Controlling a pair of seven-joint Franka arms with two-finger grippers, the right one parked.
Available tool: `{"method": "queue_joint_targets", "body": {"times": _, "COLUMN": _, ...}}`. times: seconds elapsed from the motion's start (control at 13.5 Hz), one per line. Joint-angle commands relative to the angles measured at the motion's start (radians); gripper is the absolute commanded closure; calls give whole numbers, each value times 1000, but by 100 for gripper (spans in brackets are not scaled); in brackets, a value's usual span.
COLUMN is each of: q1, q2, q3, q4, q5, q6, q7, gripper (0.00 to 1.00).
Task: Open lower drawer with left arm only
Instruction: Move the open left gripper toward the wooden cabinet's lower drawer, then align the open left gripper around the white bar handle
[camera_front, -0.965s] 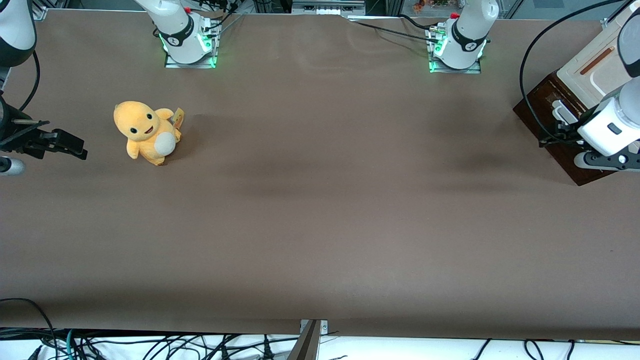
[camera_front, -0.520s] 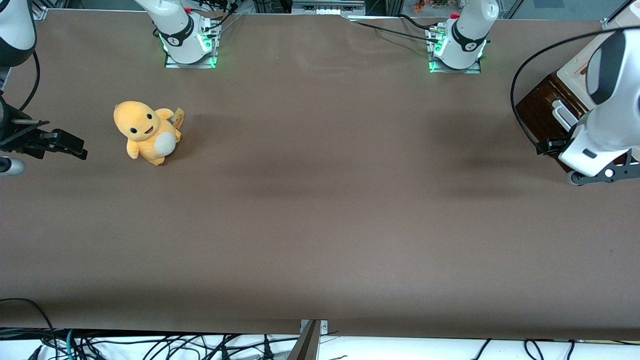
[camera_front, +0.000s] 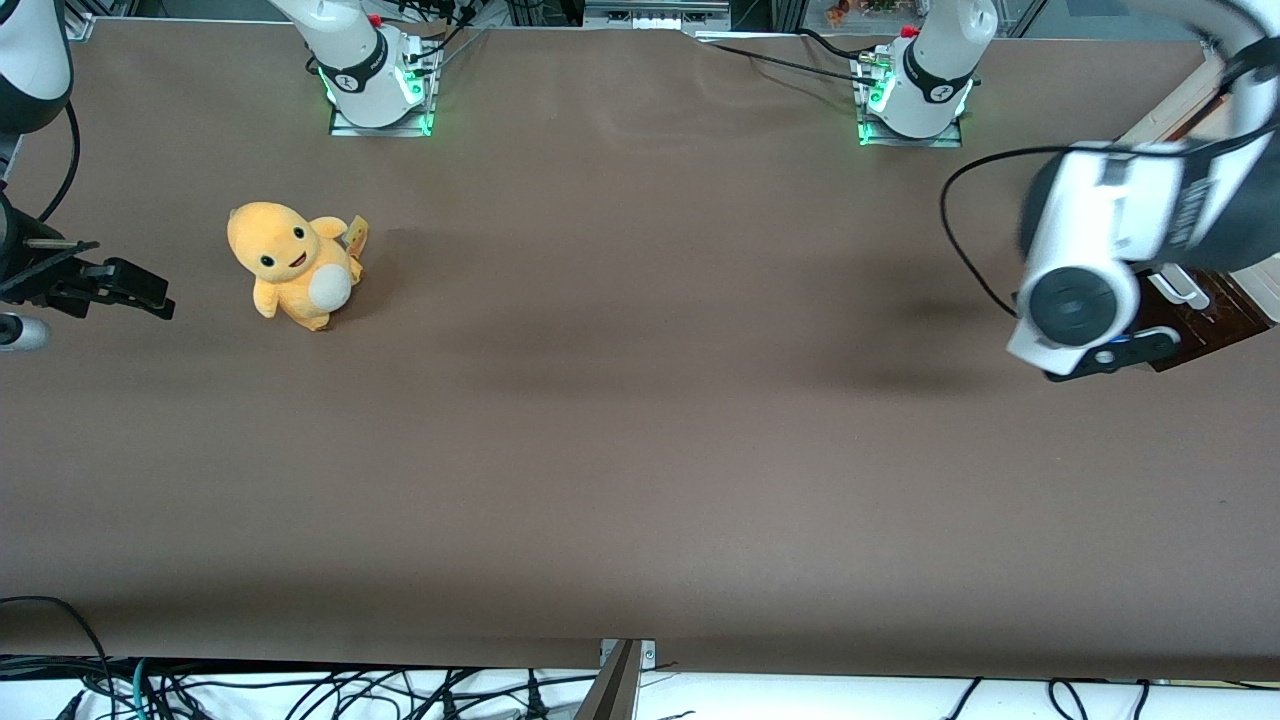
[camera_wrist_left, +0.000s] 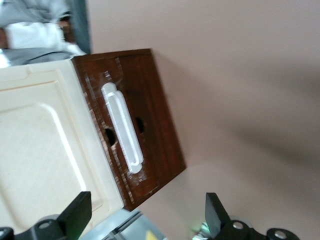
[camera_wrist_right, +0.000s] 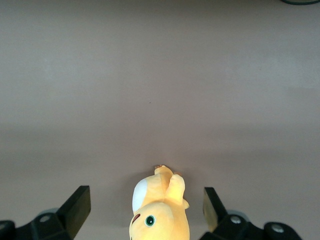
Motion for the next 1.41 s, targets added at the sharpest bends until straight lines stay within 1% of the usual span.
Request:
{"method": "queue_joint_targets", "body": {"times": 0.0, "q1": -73, "q2": 107, "q3": 7, "q4": 18, "q5": 82, "q6": -117, "q7": -132, "gripper": 0}}
{"method": "queue_joint_targets", "body": {"times": 0.15, "q1": -93, "q2": 203, "q3": 5, "q4": 7, "q5": 143, "q6": -188, "q7": -265, "gripper": 0}}
{"method": "queue_joint_targets", "body": {"times": 0.22, "q1": -90, "q2": 231, "q3": 7, "q4": -7, "q5": 155, "q6": -203, "q7": -301, "gripper": 0}}
{"method": "queue_joint_targets", "body": {"times": 0.37, "q1": -82, "q2": 248, "q3": 7, "q4": -88, "q5": 221, "q6": -203, "q7": -303, "gripper": 0}}
{"method": "queue_joint_targets", "body": {"times": 0.45, "q1": -59, "q2": 264, "q3": 7, "q4": -114, "q5": 255, "q6": -191, "q7": -304, "gripper": 0}}
{"method": "queue_joint_targets", "body": {"times": 0.52, "q1": -14, "q2": 268, "q3": 7, "q4": -145, "q5": 286, "q6": -168, "q7": -306, "gripper": 0}}
{"method": "queue_joint_targets", "body": {"times": 0.67, "q1": 33, "q2": 261, "q3": 7, "q4": -223, "q5": 335, "q6": -84, "q7": -318, "gripper": 0}}
{"method": "queue_joint_targets", "body": {"times": 0.82, "q1": 86, "q2": 258, "q3": 7, "q4": -261, "q5": 401, "q6": -70, "q7": -333, "gripper": 0}}
{"method": "queue_joint_targets", "body": {"times": 0.97, "q1": 141, "q2": 258, "q3": 7, "q4": -262, "q5": 410, "q6": -70, "q7": -359, "gripper": 4}}
{"method": "queue_joint_targets", "body": {"times": 1.04, "q1": 160, "q2": 258, "q3": 7, "q4": -263, "q5": 412, "q6": -68, "q7": -363, "gripper": 10}}
{"method": "queue_joint_targets", "body": {"times": 1.19, "q1": 171, "q2": 259, "q3": 7, "q4": -265, "q5": 412, "q6": -44, "q7": -385, "gripper": 14}}
{"method": "queue_joint_targets", "body": {"times": 1.26, "q1": 172, "q2": 259, "q3": 7, "q4": -280, "q5": 427, "q6": -29, "q7": -399, "gripper": 18}}
{"method": "queue_joint_targets", "body": {"times": 1.34, "q1": 172, "q2": 258, "q3": 7, "q4": -304, "q5": 465, "q6": -21, "q7": -422, "gripper": 23}}
